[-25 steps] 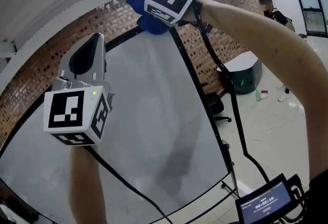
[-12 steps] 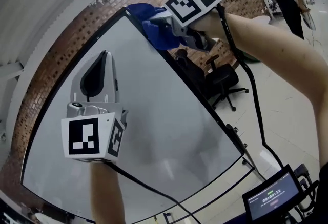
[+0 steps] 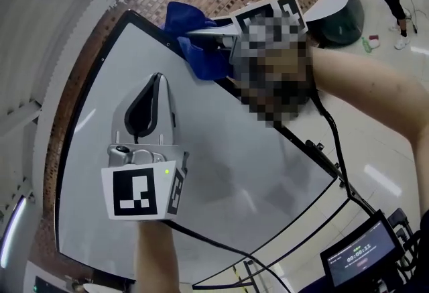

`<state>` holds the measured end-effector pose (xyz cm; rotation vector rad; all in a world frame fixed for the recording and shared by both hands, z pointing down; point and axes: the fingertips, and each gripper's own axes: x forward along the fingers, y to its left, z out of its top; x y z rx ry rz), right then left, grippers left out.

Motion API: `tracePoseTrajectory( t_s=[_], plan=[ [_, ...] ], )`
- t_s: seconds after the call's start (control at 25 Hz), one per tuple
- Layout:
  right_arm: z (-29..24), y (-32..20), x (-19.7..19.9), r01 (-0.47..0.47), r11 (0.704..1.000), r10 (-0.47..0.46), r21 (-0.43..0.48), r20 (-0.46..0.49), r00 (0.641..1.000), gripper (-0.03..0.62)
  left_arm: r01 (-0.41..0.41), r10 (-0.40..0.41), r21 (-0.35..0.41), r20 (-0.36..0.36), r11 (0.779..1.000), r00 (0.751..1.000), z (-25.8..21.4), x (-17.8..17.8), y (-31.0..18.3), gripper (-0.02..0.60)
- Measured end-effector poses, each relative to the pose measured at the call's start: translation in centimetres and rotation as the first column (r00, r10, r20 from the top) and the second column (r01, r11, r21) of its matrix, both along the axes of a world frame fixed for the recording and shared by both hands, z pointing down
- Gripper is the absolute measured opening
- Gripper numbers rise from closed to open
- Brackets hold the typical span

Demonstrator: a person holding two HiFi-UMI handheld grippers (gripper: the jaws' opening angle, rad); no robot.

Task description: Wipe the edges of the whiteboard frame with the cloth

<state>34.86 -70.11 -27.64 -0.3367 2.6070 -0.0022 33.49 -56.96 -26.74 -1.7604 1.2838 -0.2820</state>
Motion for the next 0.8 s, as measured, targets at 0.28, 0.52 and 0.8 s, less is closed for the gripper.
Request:
tracePoseTrajectory(
  t_s=[0.28,0.52,0.8],
  plan=[
    [2.4,-0.2,-0.3,-0.007,1.0,0.006,-0.028,-0.038,0.999,0.152,-0.052,0.051,-0.025,-0.033,0.998,0.998,2.2,0.2,-0.6,0.003],
    [8.1,-1.3,-1.5,0.015,0.993,-0.029,-0.117,-0.114,0.993,0.152,-0.064,0.056,-0.104,-0.075,0.993,0.996,5.1,-0.4,-2.2,0.003],
    [13.8,-2.0,-2.5,0.046,0.98,-0.079,-0.195,-0.164,0.983,0.153,-0.079,0.071,-0.195,-0.051,0.978,0.996,9.6,1.1,-3.8,0.003]
  ],
)
